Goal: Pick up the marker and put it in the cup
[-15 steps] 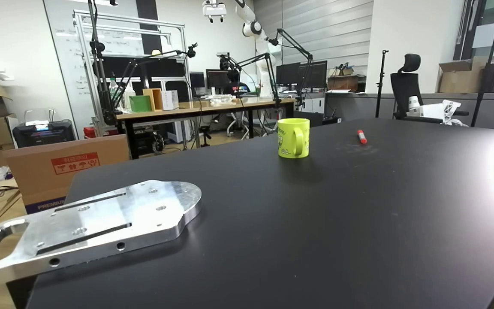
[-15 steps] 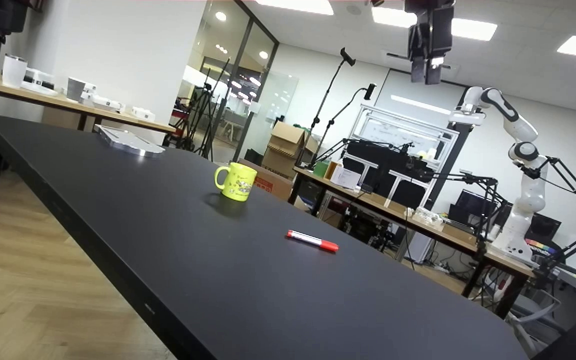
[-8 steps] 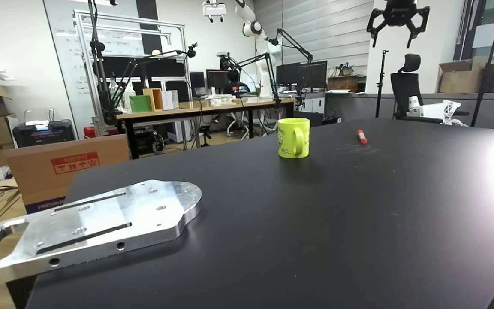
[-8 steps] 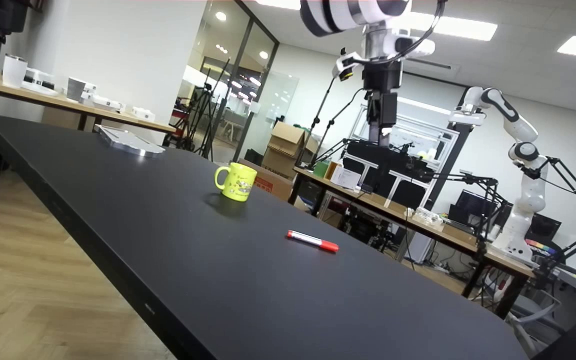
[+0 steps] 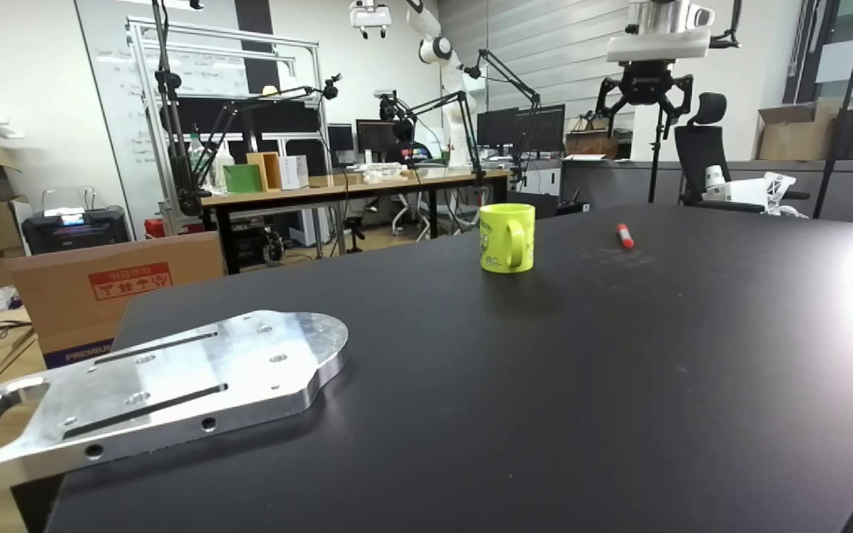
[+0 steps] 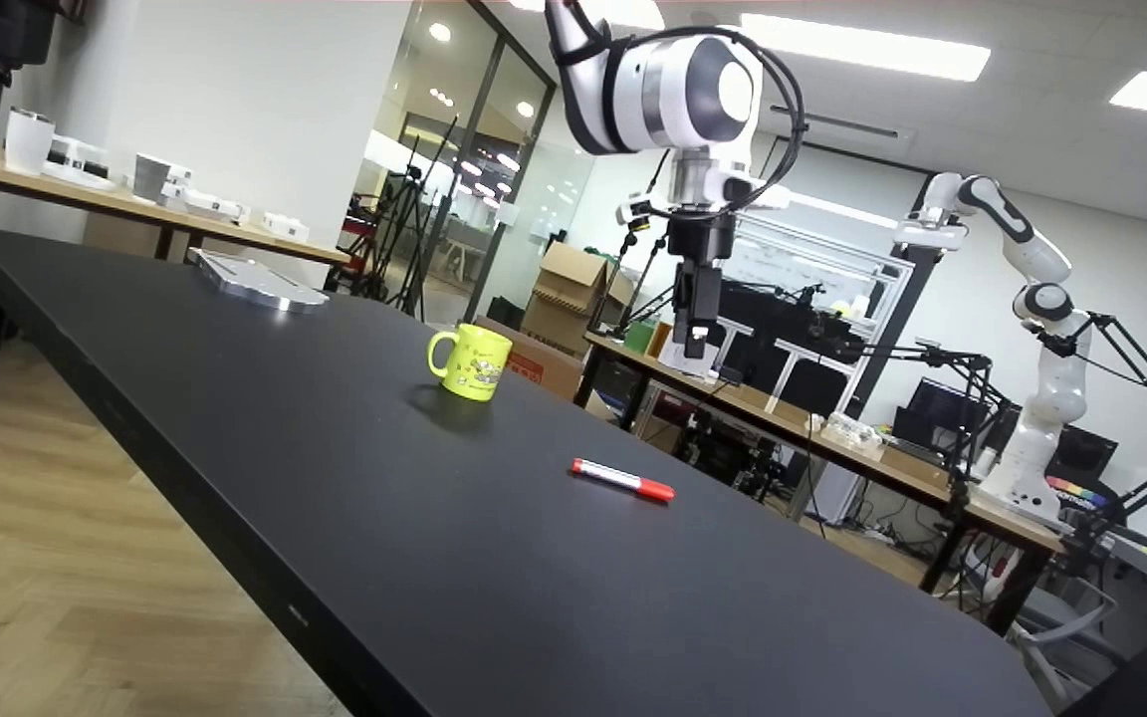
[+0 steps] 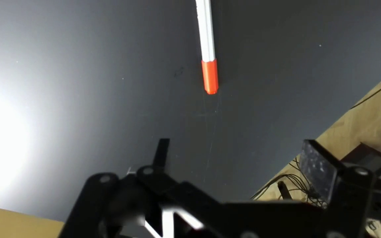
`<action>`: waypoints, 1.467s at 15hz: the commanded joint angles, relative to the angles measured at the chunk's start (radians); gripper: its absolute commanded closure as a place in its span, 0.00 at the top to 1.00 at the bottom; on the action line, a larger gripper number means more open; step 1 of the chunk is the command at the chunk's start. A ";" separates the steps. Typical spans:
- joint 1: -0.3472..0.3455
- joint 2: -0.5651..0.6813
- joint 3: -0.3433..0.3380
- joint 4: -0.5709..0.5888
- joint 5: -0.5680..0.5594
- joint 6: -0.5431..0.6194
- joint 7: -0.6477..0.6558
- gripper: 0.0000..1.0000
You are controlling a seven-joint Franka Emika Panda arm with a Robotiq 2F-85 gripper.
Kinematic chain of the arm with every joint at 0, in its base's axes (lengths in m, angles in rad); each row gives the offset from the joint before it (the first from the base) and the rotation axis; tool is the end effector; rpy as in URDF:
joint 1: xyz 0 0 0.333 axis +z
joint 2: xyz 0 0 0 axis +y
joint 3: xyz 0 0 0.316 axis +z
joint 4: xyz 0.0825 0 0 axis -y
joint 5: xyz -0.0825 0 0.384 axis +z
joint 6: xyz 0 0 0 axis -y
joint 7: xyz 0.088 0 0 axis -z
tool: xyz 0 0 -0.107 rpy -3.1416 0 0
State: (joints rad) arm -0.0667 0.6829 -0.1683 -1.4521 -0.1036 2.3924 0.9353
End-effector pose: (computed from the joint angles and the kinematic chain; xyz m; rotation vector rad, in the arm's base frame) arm 0.7295 -0.1490 0.3148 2.6169 -1.5198 0.4728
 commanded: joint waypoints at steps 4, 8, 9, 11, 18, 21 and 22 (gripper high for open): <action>-0.007 0.076 0.008 0.032 0.111 -0.034 -0.086 1.00; 0.013 0.084 -0.013 0.004 0.113 -0.032 -0.092 1.00; 0.014 0.089 -0.013 0.004 0.113 -0.035 -0.093 1.00; 0.015 0.091 -0.013 0.004 0.113 -0.036 -0.094 1.00; -0.002 0.153 0.008 0.012 0.182 0.139 -0.117 1.00; -0.005 0.189 0.003 0.025 0.214 0.126 -0.114 1.00; -0.007 0.200 0.003 0.029 0.223 0.122 -0.116 1.00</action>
State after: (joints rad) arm -0.0659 0.8448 -0.1642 -1.4605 0.0835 2.5242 0.8257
